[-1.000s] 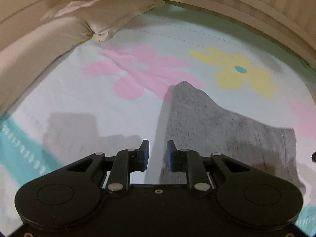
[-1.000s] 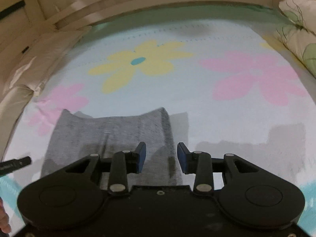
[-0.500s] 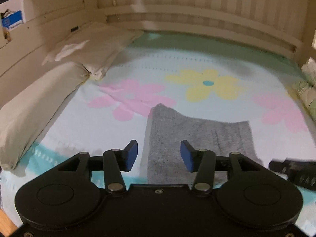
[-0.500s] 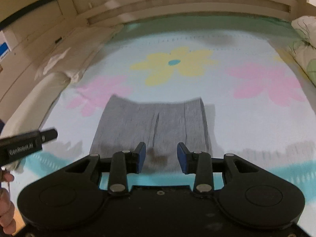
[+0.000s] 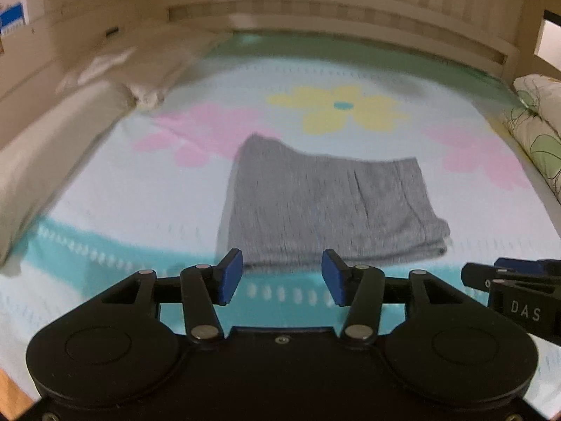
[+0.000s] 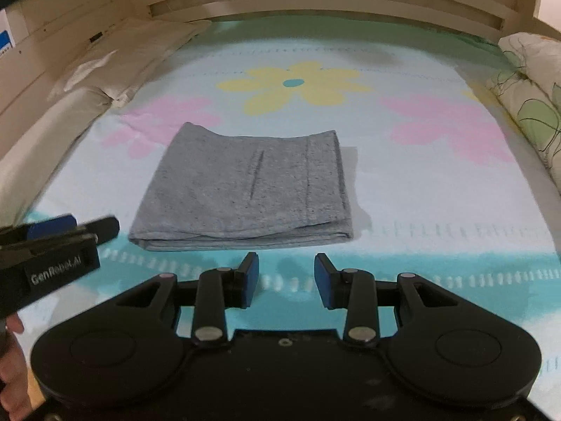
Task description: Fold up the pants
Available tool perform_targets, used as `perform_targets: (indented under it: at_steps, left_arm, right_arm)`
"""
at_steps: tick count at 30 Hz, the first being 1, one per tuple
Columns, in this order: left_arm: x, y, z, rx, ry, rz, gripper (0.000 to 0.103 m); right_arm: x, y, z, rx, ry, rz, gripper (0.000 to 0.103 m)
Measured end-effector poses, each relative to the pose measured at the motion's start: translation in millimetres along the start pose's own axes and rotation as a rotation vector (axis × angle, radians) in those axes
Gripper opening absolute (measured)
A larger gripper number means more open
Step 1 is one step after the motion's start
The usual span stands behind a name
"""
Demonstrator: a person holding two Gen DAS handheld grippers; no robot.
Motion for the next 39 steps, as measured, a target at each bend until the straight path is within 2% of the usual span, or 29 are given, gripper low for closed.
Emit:
perform_targets:
  at_steps: [4,9,25,39]
  left_arm:
    - [1,1,6,0.018,0.026,-0.017,0.057]
    - [5,-2,4,0.008,0.001,-0.019,0.057]
    - [4,0,3,0.026,0.015,-0.046,0.057]
    - [3,-1,3,0.02,0.012,-0.04,0.057]
  right_arm:
    - [-1,6,2,0.001,-0.037,-0.039,0.038]
    - [-5,10,-6,0.011,-0.093,-0.079,0.038]
    - [-3,7,5,-0.041,-0.008,-0.016,0.038]
    - [0,12,8,-0.033,0.019,-0.034,0.038]
Point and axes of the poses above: each gripper's, at about its wrist camera, not at the fingertips, and z roughly the way its jaws point, y to its left, x to its underside, the point moved 4 cm from there along z, roughly the way its jaws point, and after that the axes turned 14 degrees about y, right-handed, at the moved point
